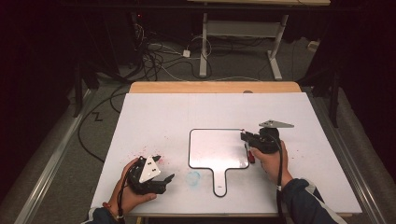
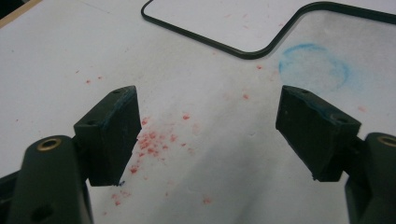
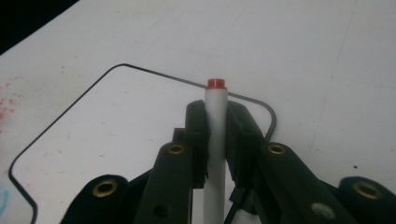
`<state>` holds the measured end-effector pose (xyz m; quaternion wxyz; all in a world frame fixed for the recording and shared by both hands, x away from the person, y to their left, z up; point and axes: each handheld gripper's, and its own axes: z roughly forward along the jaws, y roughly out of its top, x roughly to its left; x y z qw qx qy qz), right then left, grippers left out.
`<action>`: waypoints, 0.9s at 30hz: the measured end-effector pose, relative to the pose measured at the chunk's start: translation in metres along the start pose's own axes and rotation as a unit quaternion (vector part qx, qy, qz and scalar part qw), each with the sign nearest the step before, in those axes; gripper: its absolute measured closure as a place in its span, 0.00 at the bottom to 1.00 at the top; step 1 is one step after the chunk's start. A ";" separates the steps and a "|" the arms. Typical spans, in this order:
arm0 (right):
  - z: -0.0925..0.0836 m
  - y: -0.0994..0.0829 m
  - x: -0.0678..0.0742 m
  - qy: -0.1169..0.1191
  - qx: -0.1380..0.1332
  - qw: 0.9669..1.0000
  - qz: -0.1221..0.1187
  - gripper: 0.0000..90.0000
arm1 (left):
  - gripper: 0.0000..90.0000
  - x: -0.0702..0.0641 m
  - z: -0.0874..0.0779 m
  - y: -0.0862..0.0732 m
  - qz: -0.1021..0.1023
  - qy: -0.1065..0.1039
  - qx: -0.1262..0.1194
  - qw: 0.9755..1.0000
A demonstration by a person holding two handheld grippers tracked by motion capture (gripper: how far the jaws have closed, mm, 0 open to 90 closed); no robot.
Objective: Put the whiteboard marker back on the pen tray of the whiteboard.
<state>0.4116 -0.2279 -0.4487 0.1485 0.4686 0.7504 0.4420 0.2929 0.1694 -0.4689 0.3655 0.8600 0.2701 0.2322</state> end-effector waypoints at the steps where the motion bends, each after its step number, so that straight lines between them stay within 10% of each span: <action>1: 0.003 0.000 -0.001 -0.005 0.003 1.000 0.001 0.89 | 0.24 0.000 0.000 0.000 0.001 0.000 0.000 1.000; 12: 0.019 -0.008 -0.014 -0.060 0.034 0.998 0.005 0.81 | 0.24 -0.001 -0.001 0.000 0.004 0.001 0.004 1.000; 27: 0.018 -0.011 -0.015 -0.076 0.052 0.995 -0.027 0.75 | 0.24 -0.001 0.000 0.001 0.008 -0.002 0.003 1.000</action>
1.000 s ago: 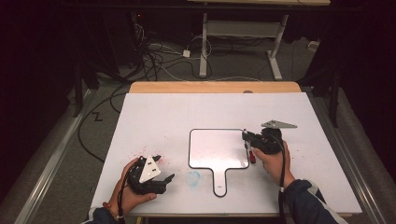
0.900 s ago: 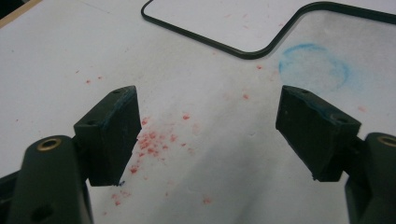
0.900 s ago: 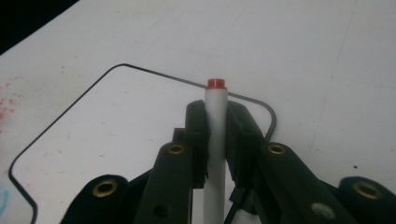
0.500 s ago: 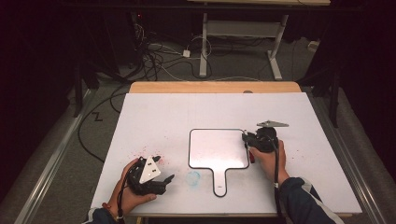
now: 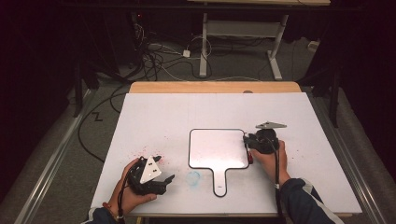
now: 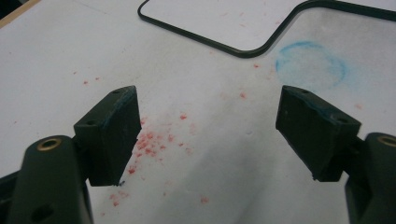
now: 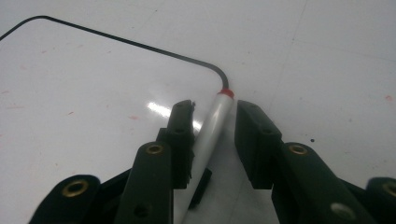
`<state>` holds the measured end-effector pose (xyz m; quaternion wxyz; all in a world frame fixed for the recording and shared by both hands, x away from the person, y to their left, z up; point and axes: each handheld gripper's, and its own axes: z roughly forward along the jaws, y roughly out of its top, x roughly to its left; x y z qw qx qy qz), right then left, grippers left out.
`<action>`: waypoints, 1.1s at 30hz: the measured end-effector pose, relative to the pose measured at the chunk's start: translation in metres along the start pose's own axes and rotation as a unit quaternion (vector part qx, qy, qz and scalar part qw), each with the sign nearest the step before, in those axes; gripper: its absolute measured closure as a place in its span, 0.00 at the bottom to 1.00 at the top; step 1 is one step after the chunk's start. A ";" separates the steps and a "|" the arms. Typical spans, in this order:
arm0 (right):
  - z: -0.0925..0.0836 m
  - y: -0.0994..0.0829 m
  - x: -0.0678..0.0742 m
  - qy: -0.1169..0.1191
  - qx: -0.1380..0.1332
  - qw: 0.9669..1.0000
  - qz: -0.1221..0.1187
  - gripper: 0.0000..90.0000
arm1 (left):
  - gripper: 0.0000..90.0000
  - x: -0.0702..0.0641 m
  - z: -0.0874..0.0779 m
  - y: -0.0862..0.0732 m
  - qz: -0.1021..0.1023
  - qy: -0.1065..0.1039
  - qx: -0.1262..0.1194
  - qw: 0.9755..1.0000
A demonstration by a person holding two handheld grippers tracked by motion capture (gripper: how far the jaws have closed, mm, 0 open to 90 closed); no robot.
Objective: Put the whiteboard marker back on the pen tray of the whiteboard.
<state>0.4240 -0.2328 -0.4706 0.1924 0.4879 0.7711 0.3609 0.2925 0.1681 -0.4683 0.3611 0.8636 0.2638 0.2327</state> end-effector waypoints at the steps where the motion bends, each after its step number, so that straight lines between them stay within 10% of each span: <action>1: 0.000 0.000 0.000 -0.002 -0.001 1.000 -0.003 0.75 | 0.24 0.000 0.000 0.000 0.004 0.003 -0.002 1.000; 11: -0.024 0.005 0.000 0.009 -0.054 0.997 -0.049 0.61 | 0.24 0.000 0.001 0.002 -0.001 0.002 -0.001 1.000; 21: -0.083 -0.006 -0.002 0.020 -0.138 0.977 -0.163 0.44 | 0.24 0.000 0.003 0.002 -0.004 0.007 0.003 1.000; 33: -0.120 -0.063 0.005 0.022 -0.147 0.965 -0.215 0.26 | 0.22 -0.002 -0.001 0.001 0.002 0.022 -0.001 1.000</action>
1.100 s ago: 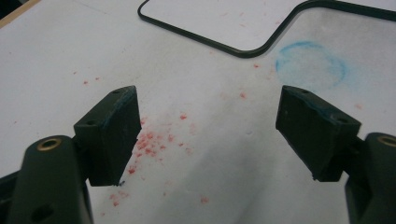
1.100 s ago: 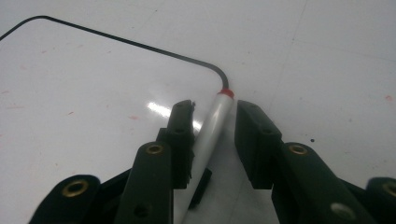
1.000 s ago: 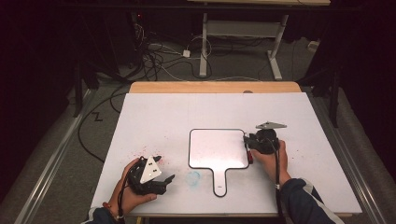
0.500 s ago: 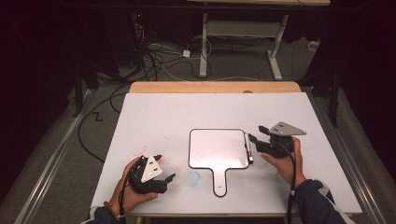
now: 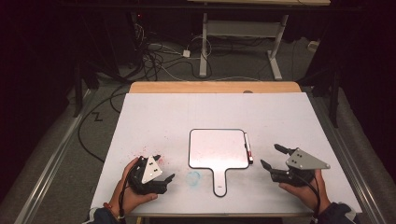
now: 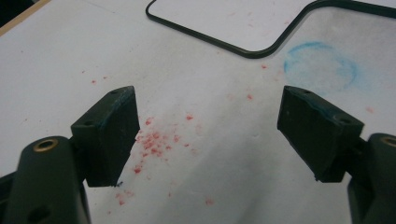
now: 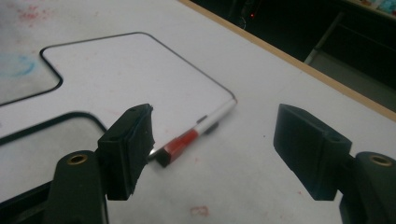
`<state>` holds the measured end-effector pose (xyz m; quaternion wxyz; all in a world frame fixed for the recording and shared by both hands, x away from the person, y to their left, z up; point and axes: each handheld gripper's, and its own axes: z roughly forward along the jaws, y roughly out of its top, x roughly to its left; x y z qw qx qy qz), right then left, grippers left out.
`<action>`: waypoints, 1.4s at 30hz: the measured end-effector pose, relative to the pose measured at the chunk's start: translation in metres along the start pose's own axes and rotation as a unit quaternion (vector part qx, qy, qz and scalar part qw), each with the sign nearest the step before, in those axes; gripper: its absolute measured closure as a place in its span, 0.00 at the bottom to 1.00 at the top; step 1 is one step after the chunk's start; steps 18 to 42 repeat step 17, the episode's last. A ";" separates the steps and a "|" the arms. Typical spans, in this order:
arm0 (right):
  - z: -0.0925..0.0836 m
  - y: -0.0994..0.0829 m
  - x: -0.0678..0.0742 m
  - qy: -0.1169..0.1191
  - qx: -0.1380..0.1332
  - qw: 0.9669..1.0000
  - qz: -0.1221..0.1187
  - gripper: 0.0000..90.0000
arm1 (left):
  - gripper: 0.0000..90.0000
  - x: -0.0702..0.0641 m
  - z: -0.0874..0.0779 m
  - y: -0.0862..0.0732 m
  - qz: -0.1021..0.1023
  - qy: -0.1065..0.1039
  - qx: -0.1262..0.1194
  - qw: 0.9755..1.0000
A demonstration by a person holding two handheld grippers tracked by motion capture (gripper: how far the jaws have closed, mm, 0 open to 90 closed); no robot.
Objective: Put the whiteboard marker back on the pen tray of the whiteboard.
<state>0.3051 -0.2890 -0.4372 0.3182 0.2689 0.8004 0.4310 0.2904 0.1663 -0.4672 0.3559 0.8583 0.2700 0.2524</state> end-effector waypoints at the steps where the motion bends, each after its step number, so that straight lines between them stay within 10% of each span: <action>1: -0.001 -0.001 0.002 0.000 0.002 1.000 0.000 0.27 | 0.22 0.000 0.000 0.000 0.000 0.000 -0.001 1.000; 42: -0.001 -0.005 -0.003 -0.001 -0.007 0.999 0.032 0.23 | 0.22 0.003 0.006 0.003 0.000 -0.005 0.003 1.000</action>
